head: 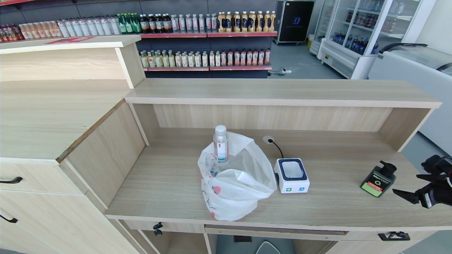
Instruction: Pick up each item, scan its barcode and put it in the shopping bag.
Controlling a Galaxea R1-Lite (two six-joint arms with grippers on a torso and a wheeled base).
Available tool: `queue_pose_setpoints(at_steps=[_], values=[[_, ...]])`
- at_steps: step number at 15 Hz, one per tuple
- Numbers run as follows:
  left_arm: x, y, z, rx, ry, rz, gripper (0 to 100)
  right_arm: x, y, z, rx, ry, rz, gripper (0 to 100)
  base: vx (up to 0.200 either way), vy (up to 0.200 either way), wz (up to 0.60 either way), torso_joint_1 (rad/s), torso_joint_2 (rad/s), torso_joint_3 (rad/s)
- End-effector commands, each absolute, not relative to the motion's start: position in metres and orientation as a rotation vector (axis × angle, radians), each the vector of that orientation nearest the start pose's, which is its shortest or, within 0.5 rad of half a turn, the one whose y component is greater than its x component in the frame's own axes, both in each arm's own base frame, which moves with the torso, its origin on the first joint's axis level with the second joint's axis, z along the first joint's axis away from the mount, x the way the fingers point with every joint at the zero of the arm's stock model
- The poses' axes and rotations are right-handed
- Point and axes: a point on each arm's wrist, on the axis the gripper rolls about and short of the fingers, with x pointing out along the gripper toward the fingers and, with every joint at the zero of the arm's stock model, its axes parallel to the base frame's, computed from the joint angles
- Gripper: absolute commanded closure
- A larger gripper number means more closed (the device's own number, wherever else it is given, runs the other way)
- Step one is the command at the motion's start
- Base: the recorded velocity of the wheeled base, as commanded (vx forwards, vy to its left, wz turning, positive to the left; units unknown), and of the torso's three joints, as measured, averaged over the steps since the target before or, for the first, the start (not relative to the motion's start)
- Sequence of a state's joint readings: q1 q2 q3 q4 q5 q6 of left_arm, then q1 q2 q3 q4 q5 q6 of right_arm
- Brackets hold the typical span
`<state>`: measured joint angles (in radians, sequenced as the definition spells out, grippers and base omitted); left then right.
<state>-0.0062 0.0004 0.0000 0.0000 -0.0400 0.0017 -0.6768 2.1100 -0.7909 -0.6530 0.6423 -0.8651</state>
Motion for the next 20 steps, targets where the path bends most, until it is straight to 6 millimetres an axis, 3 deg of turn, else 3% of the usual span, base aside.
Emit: queue_pose_setpoints(at_steps=[1,9,20], values=[[-0.023,-0.001,0.076,0.002,0.001,-0.046,0,0.289,-0.2,0.035,-0.427,0.504,0.231,0,0.0,0.0,0.0,0.0,0.0,0.0],[-0.023,-0.001,0.076,0.002,0.001,-0.046,0,0.316,-0.184,0.014,-0.444,0.492,0.308,0,0.0,0.0,0.0,0.0,0.0,0.0],[-0.023,-0.001,0.075,0.002,0.0,-0.048,0,0.336,-0.162,-0.003,-0.458,0.484,0.388,0,0.0,0.0,0.0,0.0,0.0,0.0]])
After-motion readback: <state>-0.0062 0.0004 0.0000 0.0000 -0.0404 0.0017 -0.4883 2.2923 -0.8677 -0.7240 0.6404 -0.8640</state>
